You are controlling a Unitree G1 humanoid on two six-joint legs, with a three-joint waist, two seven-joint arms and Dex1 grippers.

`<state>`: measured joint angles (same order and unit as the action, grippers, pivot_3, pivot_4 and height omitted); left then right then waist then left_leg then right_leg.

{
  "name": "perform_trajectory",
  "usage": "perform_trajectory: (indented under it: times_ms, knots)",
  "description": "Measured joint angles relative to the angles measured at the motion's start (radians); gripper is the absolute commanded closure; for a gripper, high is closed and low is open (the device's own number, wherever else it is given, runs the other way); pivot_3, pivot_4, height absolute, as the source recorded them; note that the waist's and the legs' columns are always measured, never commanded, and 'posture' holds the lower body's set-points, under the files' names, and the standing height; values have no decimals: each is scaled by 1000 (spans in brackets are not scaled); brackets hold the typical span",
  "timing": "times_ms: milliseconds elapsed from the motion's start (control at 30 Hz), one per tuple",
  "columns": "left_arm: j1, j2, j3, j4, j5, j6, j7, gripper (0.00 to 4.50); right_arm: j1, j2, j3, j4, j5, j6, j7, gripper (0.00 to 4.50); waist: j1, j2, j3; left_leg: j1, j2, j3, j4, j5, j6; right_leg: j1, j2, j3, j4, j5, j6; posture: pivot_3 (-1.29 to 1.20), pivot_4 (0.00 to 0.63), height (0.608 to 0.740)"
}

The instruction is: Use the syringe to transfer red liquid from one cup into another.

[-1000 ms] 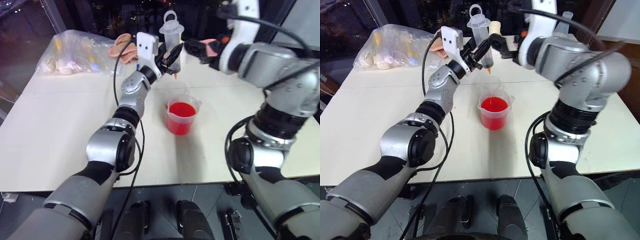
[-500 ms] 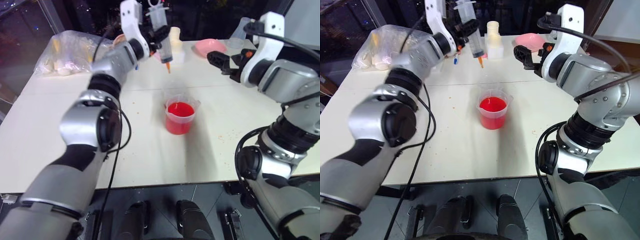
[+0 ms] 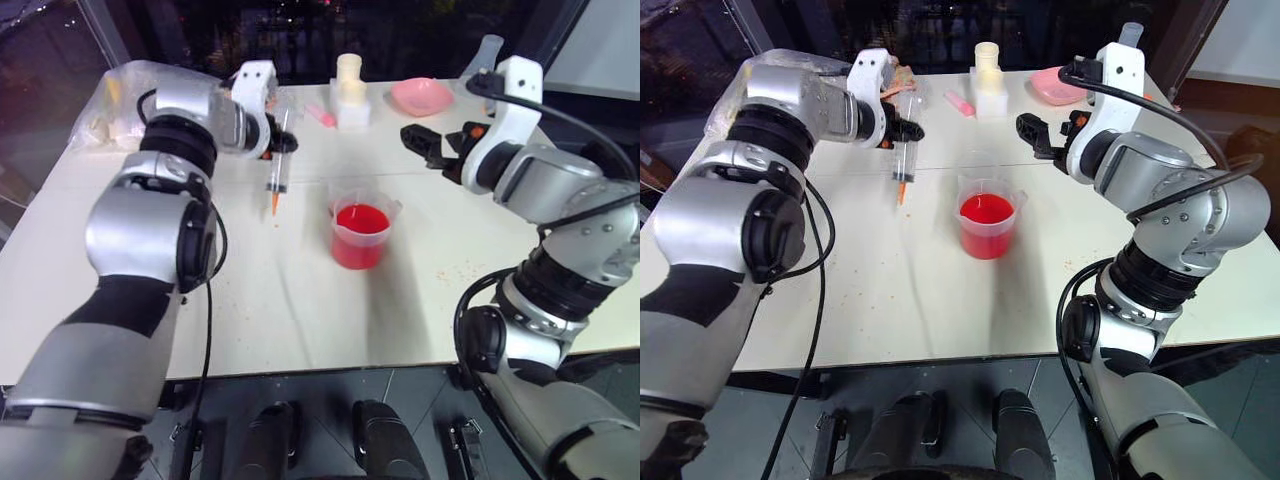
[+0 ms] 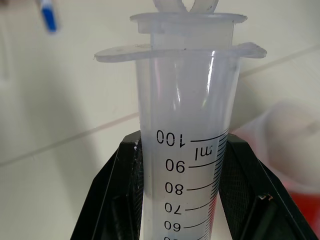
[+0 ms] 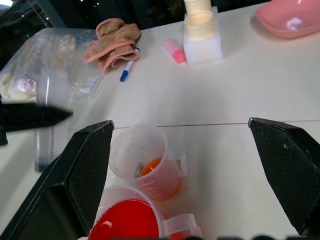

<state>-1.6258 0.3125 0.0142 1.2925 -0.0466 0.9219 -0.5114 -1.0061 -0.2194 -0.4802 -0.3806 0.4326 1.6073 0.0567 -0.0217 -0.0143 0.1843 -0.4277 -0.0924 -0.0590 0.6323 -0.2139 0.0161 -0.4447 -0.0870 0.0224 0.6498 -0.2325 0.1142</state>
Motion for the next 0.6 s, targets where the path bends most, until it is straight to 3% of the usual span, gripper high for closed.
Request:
perform_trajectory:
  times_ms: [333,467,600]
  knots:
    - [36,-23,-146,23,110,249,-92,2954,31,33,6,-8,6,0,-14,38,4,0,0,0,0,0,0,0,0,0,0,0,0,0,0,0,150,740]
    - [49,-19,-107,23,101,276,-28,2954,35,32,6,-8,6,0,-16,38,2,0,0,0,0,0,0,0,0,0,-1,0,0,0,0,0,150,740]
    - [65,-19,9,23,56,295,122,2954,42,32,7,-8,10,0,-16,38,4,0,0,0,0,0,0,0,0,0,-1,1,0,0,0,0,150,740]
